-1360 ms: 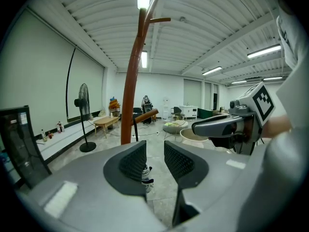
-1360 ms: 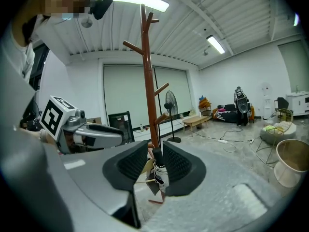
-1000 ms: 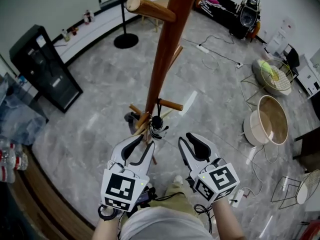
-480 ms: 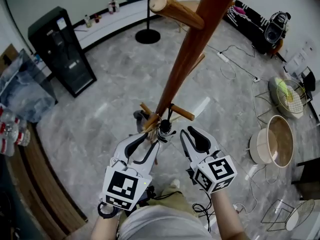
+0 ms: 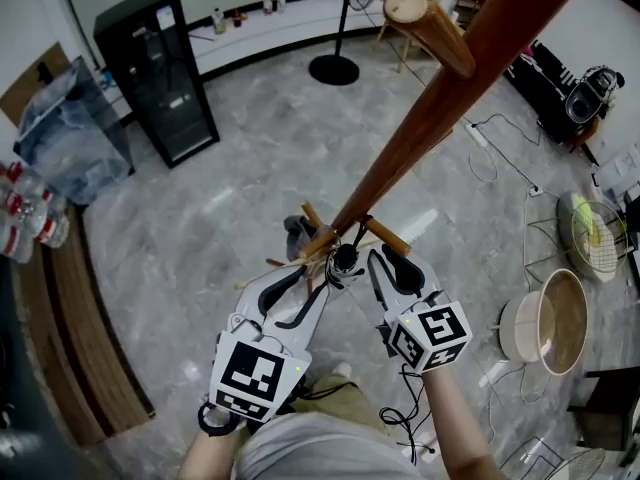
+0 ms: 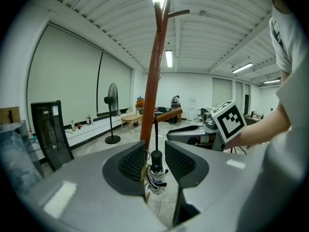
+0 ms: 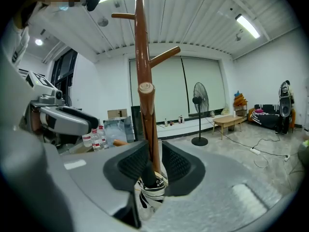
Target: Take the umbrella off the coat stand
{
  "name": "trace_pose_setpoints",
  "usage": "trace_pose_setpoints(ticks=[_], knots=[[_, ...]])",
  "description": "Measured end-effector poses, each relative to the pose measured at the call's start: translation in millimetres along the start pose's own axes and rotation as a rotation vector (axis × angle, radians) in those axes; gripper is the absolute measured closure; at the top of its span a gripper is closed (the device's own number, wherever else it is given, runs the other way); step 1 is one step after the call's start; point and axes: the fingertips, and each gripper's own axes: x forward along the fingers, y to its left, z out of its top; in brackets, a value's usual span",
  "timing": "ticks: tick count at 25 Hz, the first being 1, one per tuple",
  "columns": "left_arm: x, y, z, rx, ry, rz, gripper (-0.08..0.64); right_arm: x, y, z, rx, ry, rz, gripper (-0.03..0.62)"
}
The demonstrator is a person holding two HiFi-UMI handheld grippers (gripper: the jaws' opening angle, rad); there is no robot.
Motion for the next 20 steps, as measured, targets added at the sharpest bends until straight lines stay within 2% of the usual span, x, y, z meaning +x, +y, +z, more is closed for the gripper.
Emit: trace_pose_setpoints(ticks=[9, 13, 20], knots=[[-8.0, 7.8, -10.8, -0.047, 0.014, 0.077, 0.437, 28.2, -0.7, -6.4, -0.027, 0.028, 0.073, 0.52], [-9.8, 6.4, -13.9, -0.055, 0.016, 0.094, 0.437, 34.8, 0.3, -10.6, -0.032, 0.035, 0.092, 0.521], [-12.3, 1.8, -17.3, -0.067, 0.029, 0.108, 0.439, 39.1, 1.8, -9.1, -0.019, 0.028, 0.118, 0.561]])
